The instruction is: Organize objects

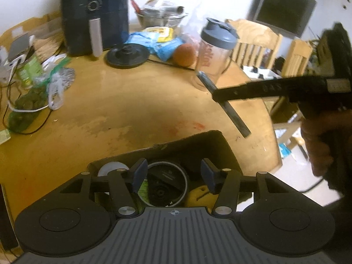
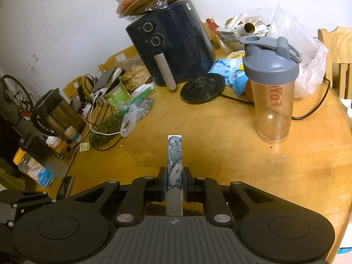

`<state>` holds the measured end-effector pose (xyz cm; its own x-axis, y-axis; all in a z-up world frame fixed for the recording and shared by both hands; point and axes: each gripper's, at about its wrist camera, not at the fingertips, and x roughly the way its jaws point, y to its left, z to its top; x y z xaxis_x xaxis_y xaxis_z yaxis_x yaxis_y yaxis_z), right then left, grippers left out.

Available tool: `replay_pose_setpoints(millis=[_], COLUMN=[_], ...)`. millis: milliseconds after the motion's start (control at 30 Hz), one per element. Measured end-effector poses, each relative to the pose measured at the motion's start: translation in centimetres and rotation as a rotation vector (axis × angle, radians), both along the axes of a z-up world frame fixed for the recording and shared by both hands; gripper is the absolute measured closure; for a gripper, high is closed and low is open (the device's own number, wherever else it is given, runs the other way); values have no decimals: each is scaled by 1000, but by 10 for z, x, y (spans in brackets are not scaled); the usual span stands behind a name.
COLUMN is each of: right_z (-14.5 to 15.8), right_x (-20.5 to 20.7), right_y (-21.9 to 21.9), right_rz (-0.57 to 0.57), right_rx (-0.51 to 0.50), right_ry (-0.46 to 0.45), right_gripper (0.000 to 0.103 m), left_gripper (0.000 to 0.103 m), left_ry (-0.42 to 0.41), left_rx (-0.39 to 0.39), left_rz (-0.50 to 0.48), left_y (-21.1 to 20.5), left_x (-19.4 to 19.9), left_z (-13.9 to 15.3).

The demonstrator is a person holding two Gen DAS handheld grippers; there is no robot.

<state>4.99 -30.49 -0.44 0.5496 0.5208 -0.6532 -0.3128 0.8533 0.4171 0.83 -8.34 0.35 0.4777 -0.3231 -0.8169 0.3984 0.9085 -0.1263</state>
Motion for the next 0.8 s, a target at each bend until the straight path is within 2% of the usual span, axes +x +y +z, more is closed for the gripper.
replay_pose_setpoints(millis=[100,167,200,600,800], right_z=[0,0,1,23,23], right_x=[-2,-3,-4,-8,-13], right_y=[3,5,6,33,57], right_rz=[26,50,60,227,350], right_rx=[-3,-3,-4,-33,-86], right_ry=[1,2,1,-70,-85], right_gripper=[86,86,86,86,85], left_gripper=[45,33,31,23,10], left_ry=[-3,-8,-13,-24,-32], left_rx=[-4,-12,-16,-8,-5], left_rz=[62,101,124,293,350], left_y=[5,9,11,30,38], left_x=[0,-1,-1,-8,-13], left_z=[1,3,4,9,11])
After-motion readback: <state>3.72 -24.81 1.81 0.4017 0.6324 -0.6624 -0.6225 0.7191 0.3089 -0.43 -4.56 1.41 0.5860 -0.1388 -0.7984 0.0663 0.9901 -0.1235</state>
